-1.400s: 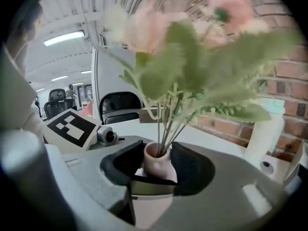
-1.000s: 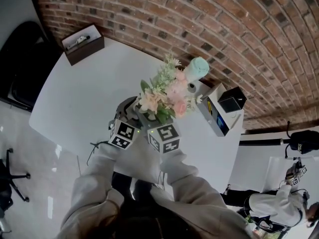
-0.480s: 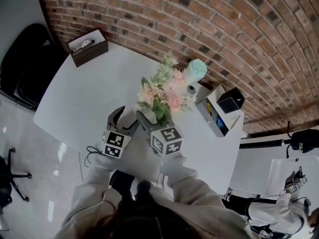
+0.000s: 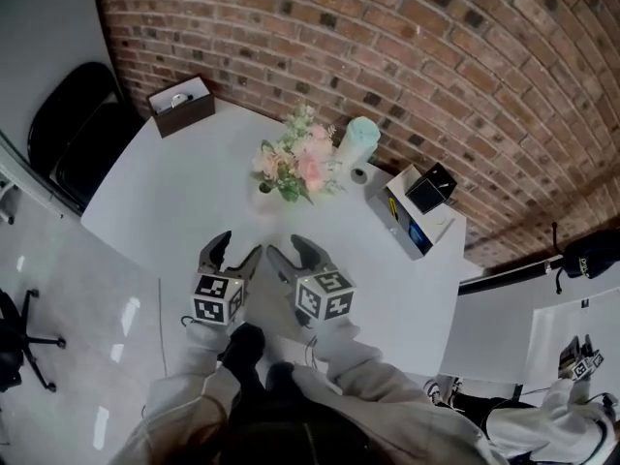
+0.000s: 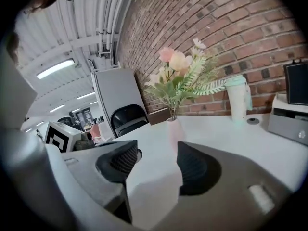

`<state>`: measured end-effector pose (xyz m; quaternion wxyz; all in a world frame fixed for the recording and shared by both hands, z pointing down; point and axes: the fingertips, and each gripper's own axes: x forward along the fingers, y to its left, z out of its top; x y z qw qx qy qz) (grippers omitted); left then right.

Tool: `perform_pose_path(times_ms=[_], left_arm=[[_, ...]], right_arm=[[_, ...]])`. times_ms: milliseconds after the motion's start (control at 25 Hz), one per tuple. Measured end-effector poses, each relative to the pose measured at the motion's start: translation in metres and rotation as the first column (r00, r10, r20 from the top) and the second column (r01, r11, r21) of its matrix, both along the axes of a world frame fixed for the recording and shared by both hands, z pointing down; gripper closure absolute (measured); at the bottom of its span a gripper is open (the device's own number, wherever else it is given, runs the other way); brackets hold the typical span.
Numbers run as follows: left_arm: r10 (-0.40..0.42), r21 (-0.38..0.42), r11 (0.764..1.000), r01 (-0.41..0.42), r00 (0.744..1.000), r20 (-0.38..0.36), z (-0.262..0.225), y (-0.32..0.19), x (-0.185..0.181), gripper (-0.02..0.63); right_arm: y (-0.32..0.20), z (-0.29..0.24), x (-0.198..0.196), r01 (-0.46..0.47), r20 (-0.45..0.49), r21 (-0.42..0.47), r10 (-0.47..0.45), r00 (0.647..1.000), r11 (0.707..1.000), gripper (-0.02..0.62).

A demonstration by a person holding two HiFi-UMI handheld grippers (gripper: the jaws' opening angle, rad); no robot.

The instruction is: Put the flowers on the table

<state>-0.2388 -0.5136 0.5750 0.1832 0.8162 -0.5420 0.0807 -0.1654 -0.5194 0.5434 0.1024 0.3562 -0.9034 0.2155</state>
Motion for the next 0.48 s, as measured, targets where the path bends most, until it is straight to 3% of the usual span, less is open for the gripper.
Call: perform_pose_path(times_ms=[200, 360, 480], left_arm=[[0.009, 0.017, 1.000, -0.009, 1.000, -0.001, -0.034, 0.056, 0.039, 0.299], [0.039, 0.020, 0.999, -0.039, 0.999, 0.004, -0.054, 0.107, 0.078, 0.397], [0.020, 0.040, 0.999, -0.020, 1.000, 0.009, -0.065, 0.143, 0.101, 0.513]], right_arm=[[0.058, -0.021, 0.033, -0.006, 0.026, -0.002, 0.006, 1.000, 1.000, 0.341], [0.111, -0.030, 0.064, -0.035, 0.082, -0.033, 0.037, 0.996, 0.999, 0.342], [0.149, -0.035, 0.088, -0.046, 0.145, -0.069, 0.055, 0.988, 0.997, 0.347]])
